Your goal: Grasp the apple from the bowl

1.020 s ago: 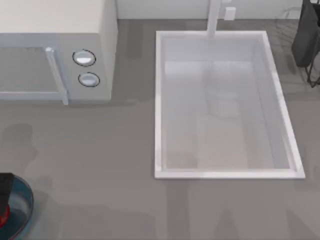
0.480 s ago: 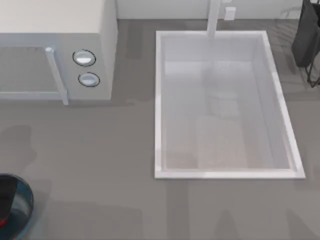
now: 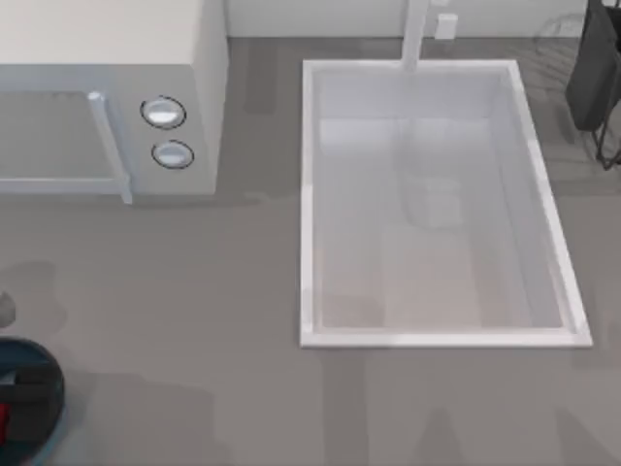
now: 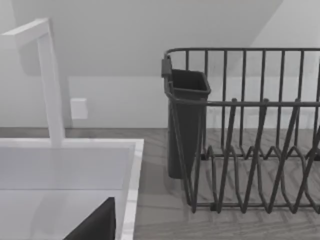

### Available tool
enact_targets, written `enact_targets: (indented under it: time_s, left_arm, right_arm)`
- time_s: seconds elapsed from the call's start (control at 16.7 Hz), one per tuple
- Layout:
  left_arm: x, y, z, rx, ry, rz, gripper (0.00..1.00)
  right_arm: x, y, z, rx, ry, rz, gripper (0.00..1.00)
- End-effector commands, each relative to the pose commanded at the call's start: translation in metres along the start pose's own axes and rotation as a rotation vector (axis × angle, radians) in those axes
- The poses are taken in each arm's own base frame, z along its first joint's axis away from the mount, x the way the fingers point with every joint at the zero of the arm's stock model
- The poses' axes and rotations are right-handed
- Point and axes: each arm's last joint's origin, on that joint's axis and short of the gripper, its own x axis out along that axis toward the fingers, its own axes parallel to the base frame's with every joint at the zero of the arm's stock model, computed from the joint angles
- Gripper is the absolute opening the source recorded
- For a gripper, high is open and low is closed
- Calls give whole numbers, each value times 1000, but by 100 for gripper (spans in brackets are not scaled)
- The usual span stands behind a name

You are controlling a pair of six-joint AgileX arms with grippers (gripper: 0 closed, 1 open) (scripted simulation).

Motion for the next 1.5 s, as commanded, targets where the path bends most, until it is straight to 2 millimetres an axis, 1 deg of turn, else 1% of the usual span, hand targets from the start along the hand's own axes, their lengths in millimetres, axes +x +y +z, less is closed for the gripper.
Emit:
enact_targets:
  time_s: [0.06, 0.3, 1.08, 1.14, 1.5]
  left_arm:
    - [3, 0, -1, 0, 6, -1, 100]
    - [4, 0, -2, 0, 7, -1, 100]
    - [4, 0, -2, 0, 7, -1, 2]
    - [4, 0, -2, 0, 7, -1, 0]
    - [4, 0, -2, 0, 7, -1, 0]
  right_arm:
    - [0, 0, 0, 0, 0, 0, 100]
    - [0, 0, 0, 0, 0, 0, 100]
    - [0, 0, 0, 0, 0, 0, 100]
    - [0, 0, 0, 0, 0, 0, 100]
    - [0, 0, 0, 0, 0, 0, 100]
